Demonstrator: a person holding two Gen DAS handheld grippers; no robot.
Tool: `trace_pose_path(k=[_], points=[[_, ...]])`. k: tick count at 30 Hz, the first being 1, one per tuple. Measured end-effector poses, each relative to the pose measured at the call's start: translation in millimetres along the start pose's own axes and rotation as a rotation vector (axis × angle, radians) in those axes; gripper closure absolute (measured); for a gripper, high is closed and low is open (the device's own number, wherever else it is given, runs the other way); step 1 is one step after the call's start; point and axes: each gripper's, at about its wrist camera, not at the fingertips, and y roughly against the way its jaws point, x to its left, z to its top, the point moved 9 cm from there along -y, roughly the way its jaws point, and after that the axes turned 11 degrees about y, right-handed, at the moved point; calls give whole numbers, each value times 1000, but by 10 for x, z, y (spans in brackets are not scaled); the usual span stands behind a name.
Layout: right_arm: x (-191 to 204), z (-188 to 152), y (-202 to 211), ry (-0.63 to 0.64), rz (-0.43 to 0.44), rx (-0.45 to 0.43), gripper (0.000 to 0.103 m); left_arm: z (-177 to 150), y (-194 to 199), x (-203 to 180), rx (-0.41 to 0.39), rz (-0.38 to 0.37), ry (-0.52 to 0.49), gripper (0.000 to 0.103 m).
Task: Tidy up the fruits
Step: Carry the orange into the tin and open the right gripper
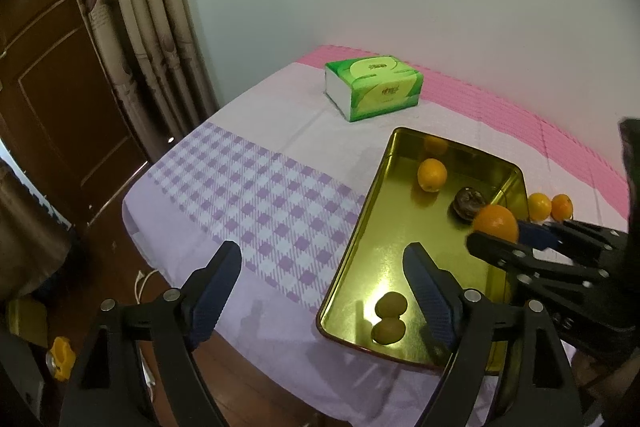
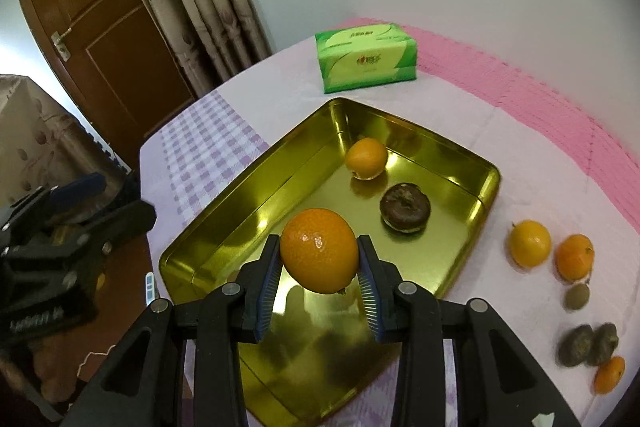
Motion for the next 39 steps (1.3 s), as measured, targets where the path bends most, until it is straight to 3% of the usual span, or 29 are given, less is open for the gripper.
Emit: trace_pose_path(k=[23, 39], points=[[-34, 342, -568, -12, -13, 95, 69, -37, -96, 71, 48, 11, 23, 17], [-112, 456, -668, -92, -5, 73, 68, -66, -162, 85, 75, 17, 22, 16]])
